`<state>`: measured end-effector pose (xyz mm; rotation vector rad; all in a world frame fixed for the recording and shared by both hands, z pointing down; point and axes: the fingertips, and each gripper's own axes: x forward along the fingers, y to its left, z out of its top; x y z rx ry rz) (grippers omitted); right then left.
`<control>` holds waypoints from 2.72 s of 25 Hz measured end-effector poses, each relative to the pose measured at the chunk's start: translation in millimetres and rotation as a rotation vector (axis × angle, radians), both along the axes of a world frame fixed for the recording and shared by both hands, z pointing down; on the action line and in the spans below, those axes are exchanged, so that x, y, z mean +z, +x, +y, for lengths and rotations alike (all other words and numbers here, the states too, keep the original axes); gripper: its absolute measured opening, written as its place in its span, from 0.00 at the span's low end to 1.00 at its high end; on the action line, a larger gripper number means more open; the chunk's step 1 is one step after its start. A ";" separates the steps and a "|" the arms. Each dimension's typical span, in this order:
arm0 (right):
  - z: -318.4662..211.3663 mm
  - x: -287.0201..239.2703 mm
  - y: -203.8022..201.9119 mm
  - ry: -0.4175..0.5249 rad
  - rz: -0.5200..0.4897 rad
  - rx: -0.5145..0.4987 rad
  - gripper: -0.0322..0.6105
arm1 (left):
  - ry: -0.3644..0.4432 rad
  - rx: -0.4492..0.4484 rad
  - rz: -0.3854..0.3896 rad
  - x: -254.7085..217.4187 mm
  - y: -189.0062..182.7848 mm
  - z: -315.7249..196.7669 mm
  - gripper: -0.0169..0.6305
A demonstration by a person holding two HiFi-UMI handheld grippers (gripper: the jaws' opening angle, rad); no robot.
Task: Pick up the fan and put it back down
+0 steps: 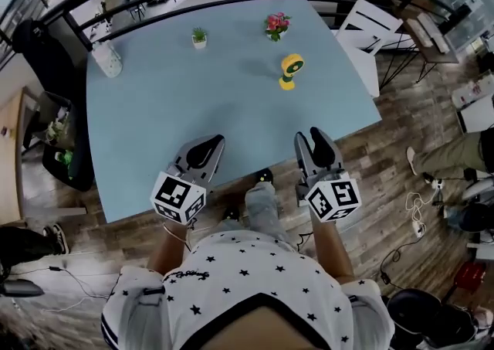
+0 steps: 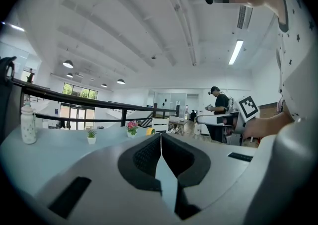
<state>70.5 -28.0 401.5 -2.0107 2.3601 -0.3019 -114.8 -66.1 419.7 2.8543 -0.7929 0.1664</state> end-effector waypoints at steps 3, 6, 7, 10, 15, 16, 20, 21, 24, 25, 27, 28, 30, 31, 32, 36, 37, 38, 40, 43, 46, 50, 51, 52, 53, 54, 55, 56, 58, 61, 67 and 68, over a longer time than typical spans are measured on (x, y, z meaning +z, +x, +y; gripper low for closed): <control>-21.9 8.7 18.3 -0.012 -0.005 -0.007 0.28 | -0.002 -0.027 -0.011 -0.1 10.8 -13.4 0.07; -44.5 22.5 35.9 -0.030 -0.007 -0.007 0.29 | 0.000 -0.059 -0.021 1.1 18.9 -27.2 0.07; -51.9 26.9 41.1 -0.037 -0.008 -0.009 0.29 | -0.002 -0.071 -0.024 1.7 21.1 -32.4 0.07; -72.5 38.4 55.1 -0.058 0.000 -0.014 0.30 | -0.007 -0.100 -0.032 2.7 28.6 -45.8 0.07; -101.3 57.5 73.8 -0.091 -0.001 -0.026 0.31 | -0.005 -0.144 -0.047 3.3 37.9 -64.1 0.07; -106.5 61.0 77.5 -0.098 0.000 -0.029 0.31 | -0.005 -0.153 -0.050 2.8 39.9 -67.4 0.07; -127.7 76.1 89.5 -0.125 0.004 -0.044 0.32 | -0.001 -0.190 -0.063 1.6 45.8 -80.3 0.07; -132.4 80.3 91.4 -0.132 0.004 -0.048 0.32 | -0.002 -0.201 -0.067 2.7 46.0 -83.3 0.07; -145.2 91.6 96.6 -0.152 0.010 -0.061 0.33 | -0.009 -0.230 -0.077 4.9 48.4 -92.1 0.07; -149.4 95.0 98.2 -0.160 0.013 -0.067 0.33 | -0.010 -0.238 -0.079 4.5 50.3 -94.8 0.07; -157.5 102.8 100.3 -0.177 0.023 -0.081 0.33 | -0.010 -0.253 -0.082 3.9 53.7 -99.4 0.07; -161.2 107.3 101.1 -0.184 0.029 -0.088 0.34 | -0.010 -0.260 -0.084 4.6 54.7 -101.4 0.07; -168.2 116.7 102.6 -0.198 0.046 -0.099 0.34 | -0.014 -0.277 -0.090 6.9 56.1 -105.3 0.07; -171.6 121.3 103.3 -0.206 0.054 -0.105 0.35 | -0.015 -0.285 -0.093 7.7 56.8 -107.0 0.07; -175.0 125.9 103.9 -0.214 0.061 -0.112 0.35 | -0.016 -0.292 -0.096 8.2 57.8 -108.7 0.07; -188.9 146.0 106.2 -0.256 0.076 -0.138 0.36 | -0.015 -0.323 -0.102 7.2 63.5 -115.7 0.07; -192.3 151.2 106.7 -0.267 0.078 -0.144 0.36 | -0.016 -0.331 -0.103 6.8 64.8 -117.2 0.07; -195.5 155.8 107.4 -0.278 0.081 -0.148 0.36 | -0.016 -0.341 -0.105 6.4 65.7 -118.4 0.07; -201.7 163.4 108.9 -0.292 0.083 -0.153 0.36 | -0.018 -0.364 -0.108 6.3 66.0 -120.2 0.07; -210.7 171.3 111.0 -0.299 0.093 -0.166 0.37 | -0.024 -0.398 -0.110 8.7 66.7 -122.4 0.07; -219.3 180.7 110.9 -0.310 0.126 -0.193 0.37 | -0.030 -0.429 -0.112 12.2 68.4 -125.1 0.07; -225.2 192.7 112.2 -0.327 0.146 -0.215 0.38 | -0.032 -0.467 -0.122 15.3 70.3 -123.4 0.07; -226.4 194.9 112.4 -0.328 0.155 -0.220 0.38 | -0.034 -0.474 -0.127 16.4 70.7 -122.3 0.07; -227.6 196.9 112.8 -0.330 0.164 -0.224 0.38 | -0.037 -0.480 -0.129 17.5 70.9 -121.4 0.07; -228.8 198.9 113.3 -0.332 0.171 -0.226 0.38 | -0.042 -0.483 -0.130 18.6 70.9 -120.6 0.07; -229.8 200.7 113.9 -0.335 0.175 -0.225 0.38 | -0.046 -0.485 -0.132 19.6 70.3 -120.0 0.07; -230.7 202.3 114.4 -0.339 0.178 -0.222 0.39 | -0.049 -0.487 -0.135 20.2 69.1 -119.8 0.07; -231.6 203.5 114.5 -0.342 0.181 -0.220 0.39 | -0.052 -0.489 -0.138 20.5 67.2 -120.3 0.07; -233.5 205.8 114.0 -0.347 0.184 -0.217 0.39 | -0.054 -0.496 -0.139 19.6 63.1 -122.8 0.07; -239.1 208.2 113.4 -0.354 0.191 -0.211 0.40 | -0.049 -0.498 -0.144 16.0 58.8 -127.9 0.07; -250.9 213.2 110.5 -0.358 0.204 -0.201 0.40 | -0.044 -0.507 -0.164 10.8 50.1 -132.5 0.07; -252.6 214.3 110.6 -0.359 0.205 -0.200 0.40 | -0.047 -0.511 -0.168 11.3 48.5 -132.6 0.07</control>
